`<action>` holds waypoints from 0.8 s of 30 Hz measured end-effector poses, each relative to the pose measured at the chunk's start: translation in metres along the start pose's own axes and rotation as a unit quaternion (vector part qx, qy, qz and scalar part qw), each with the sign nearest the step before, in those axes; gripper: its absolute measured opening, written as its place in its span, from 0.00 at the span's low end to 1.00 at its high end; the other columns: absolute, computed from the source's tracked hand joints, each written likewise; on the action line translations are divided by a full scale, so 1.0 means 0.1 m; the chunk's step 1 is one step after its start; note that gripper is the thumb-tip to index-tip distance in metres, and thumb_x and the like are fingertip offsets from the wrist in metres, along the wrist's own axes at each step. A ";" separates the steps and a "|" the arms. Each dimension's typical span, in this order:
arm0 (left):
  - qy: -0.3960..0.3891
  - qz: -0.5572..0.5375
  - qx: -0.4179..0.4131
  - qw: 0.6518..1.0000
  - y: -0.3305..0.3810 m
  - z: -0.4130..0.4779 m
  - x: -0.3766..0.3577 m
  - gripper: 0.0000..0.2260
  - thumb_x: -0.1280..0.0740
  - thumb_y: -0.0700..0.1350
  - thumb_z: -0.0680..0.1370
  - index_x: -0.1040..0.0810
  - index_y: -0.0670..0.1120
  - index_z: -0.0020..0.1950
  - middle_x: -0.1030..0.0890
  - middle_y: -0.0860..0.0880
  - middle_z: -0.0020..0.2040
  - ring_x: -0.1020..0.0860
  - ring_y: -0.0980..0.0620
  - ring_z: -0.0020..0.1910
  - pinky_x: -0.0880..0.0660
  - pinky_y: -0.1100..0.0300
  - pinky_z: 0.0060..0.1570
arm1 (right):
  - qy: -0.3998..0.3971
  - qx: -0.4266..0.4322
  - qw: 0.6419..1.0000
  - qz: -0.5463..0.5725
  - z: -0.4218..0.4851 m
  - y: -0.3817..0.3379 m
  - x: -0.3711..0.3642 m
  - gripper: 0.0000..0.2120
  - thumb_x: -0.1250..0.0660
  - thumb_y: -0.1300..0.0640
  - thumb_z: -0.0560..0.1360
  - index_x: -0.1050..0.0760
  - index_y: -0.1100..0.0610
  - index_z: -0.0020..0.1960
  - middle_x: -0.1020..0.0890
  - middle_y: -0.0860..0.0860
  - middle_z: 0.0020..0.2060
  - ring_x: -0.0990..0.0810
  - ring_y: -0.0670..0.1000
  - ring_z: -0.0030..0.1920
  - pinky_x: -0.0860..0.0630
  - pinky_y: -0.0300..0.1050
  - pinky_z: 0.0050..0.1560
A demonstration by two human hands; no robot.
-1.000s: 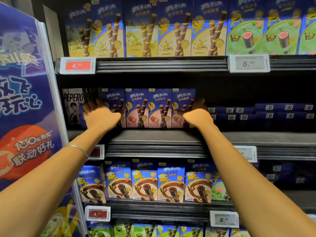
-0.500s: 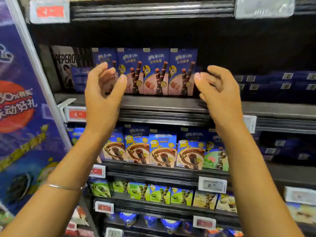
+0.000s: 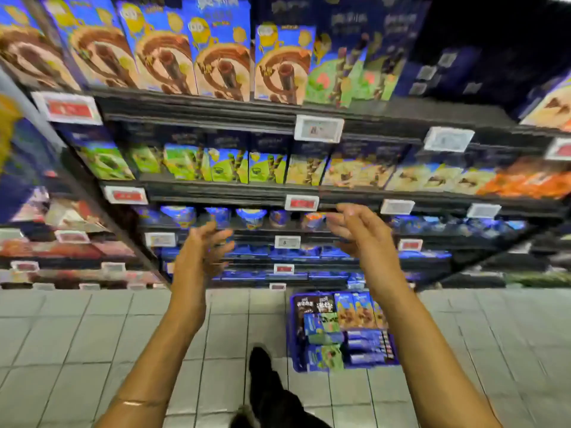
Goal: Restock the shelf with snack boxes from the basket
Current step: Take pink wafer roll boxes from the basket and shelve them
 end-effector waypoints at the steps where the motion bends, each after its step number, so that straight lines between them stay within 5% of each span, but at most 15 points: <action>1: -0.009 0.011 0.045 0.999 -0.32 -0.12 -0.02 0.22 0.49 0.63 0.86 0.22 0.53 0.65 0.16 0.44 0.68 0.16 0.48 0.58 0.26 0.55 0.48 | 0.006 -0.036 0.999 -0.035 -0.11 0.30 0.13 0.07 0.36 0.50 0.83 0.21 0.50 0.50 0.13 0.51 0.52 0.15 0.53 0.54 0.22 0.52 0.54; 3: -0.016 0.024 0.125 0.992 -0.87 -0.38 -0.07 0.24 0.50 0.65 0.84 0.21 0.53 0.63 0.17 0.44 0.68 0.18 0.43 0.63 0.27 0.55 0.49 | 0.018 -0.124 0.990 -0.070 -0.33 0.85 0.39 0.11 0.36 0.47 0.82 0.20 0.51 0.46 0.13 0.54 0.51 0.14 0.50 0.50 0.23 0.53 0.56; 7: -0.006 0.063 0.238 0.969 -1.66 -0.85 -0.25 0.25 0.51 0.64 0.87 0.22 0.50 0.65 0.17 0.43 0.68 0.19 0.40 0.66 0.26 0.52 0.55 | 0.026 -0.242 0.964 -0.109 -0.70 1.77 0.89 0.23 0.38 0.46 0.83 0.23 0.66 0.45 0.19 0.71 0.52 0.18 0.69 0.50 0.25 0.54 0.50; 11: -0.020 0.120 0.307 0.944 -2.28 -1.22 -0.57 0.26 0.51 0.61 0.88 0.23 0.45 0.70 0.17 0.42 0.68 0.18 0.45 0.57 0.28 0.52 0.56 | 0.020 -0.288 0.943 -0.166 -0.94 2.42 1.32 0.17 0.38 0.40 0.80 0.22 0.52 0.44 0.15 0.58 0.48 0.17 0.59 0.51 0.24 0.52 0.53; 14: -0.027 0.119 0.340 0.933 -2.73 -1.40 -0.91 0.28 0.51 0.62 0.88 0.22 0.44 0.70 0.16 0.42 0.66 0.18 0.43 0.59 0.28 0.54 0.51 | 0.012 -0.306 0.929 -0.206 -0.96 2.95 1.70 0.16 0.35 0.42 0.79 0.23 0.51 0.39 0.18 0.53 0.41 0.22 0.51 0.42 0.28 0.43 0.45; 19: -0.054 0.123 0.373 0.918 -3.60 -1.31 -1.58 0.30 0.53 0.67 0.86 0.21 0.48 0.66 0.14 0.48 0.58 0.16 0.43 0.60 0.26 0.50 0.56 | 0.000 -0.330 0.907 -0.262 -0.74 4.19 2.31 0.19 0.33 0.49 0.81 0.19 0.67 0.47 0.19 0.57 0.38 0.21 0.56 0.43 0.26 0.46 0.46; 24: -0.061 0.112 0.389 0.912 -4.83 -0.74 -1.96 0.33 0.53 0.71 0.84 0.20 0.49 0.62 0.14 0.45 0.61 0.15 0.44 0.55 0.25 0.45 0.64 | -0.001 -0.357 0.883 -0.304 -0.37 5.63 2.59 0.17 0.32 0.45 0.78 0.21 0.60 0.52 0.16 0.58 0.50 0.18 0.59 0.55 0.25 0.49 0.56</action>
Point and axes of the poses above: each hand's wrist, its own z-axis towards the middle knuckle, its own x-axis out of the back of the hand, y = z × x, the point moved 4 cm from there along z, towards the middle knuckle
